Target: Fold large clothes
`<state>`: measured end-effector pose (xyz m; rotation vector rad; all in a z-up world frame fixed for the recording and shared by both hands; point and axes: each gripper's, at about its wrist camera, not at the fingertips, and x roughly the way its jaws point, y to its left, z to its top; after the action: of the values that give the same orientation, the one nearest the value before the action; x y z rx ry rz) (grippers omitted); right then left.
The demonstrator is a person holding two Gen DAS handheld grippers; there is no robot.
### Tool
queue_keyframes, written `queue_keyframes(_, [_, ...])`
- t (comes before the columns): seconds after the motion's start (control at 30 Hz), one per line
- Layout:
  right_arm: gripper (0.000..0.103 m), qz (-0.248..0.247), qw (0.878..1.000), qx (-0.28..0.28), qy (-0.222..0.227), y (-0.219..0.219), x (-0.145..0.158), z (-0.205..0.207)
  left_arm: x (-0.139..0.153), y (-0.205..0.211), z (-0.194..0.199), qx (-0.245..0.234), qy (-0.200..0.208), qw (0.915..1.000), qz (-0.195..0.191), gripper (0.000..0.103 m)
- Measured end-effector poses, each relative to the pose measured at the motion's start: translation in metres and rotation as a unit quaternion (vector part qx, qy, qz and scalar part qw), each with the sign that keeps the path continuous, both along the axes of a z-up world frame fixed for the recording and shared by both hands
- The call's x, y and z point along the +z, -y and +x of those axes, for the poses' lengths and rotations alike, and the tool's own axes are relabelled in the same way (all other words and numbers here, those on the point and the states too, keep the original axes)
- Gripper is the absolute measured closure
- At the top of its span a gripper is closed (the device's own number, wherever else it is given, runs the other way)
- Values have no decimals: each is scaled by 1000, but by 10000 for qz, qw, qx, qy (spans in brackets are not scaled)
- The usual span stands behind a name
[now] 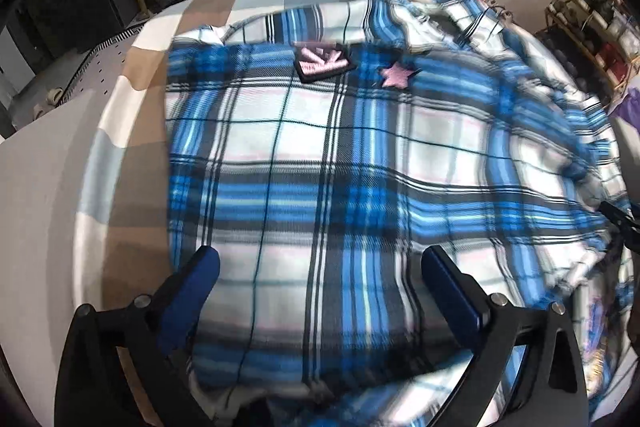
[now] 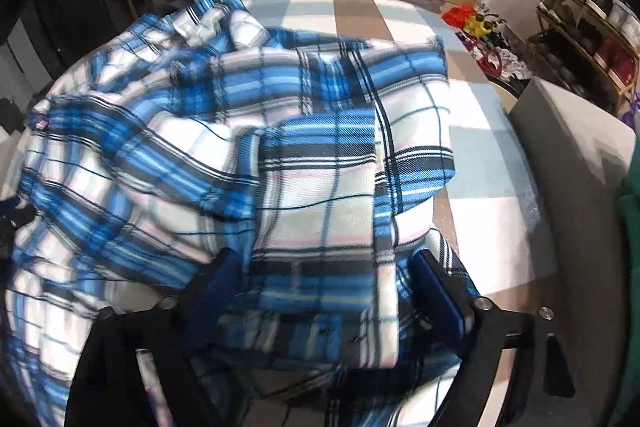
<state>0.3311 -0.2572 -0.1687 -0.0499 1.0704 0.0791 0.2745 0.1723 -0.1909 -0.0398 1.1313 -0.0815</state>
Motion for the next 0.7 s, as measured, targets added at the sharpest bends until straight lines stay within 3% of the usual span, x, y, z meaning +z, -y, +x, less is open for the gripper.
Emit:
queue_keyframes(0.07, [17,325,9993,37,203,-1,16,-8,12,12,-6,-186,-68,9998,-102,4])
queue_keyframes(0.13, [13,426,9988,185,159,-6,26,-15,3,19,-10,-356,-287,9989,134,4])
queue_keyframes(0.27, [11,-388,9981,466,-44,-30,6,-19,-10,17,-9,-414,-220,9988,145,1])
queue_keyframes(0.37, [5,-180,9989,360,-249,-24,-8,-17,-8,17,-6,-402,-453,9981,104,2])
queue_keyframes(0.4, [9,-136,9984,336,-430,-22,-6,-15,-4,17,-1,-451,-567,9974,-22,2])
queue_keyframes(0.47, [20,51,9986,391,-346,-21,13,-16,13,16,15,-574,-561,9964,-269,2])
queue_keyframes(0.6, [17,993,9935,444,347,-18,85,-3,74,20,57,-550,34,9977,-394,2])
queue_keyframes(0.7, [13,1527,9860,484,457,-21,129,29,97,33,117,-455,115,9984,-309,2])
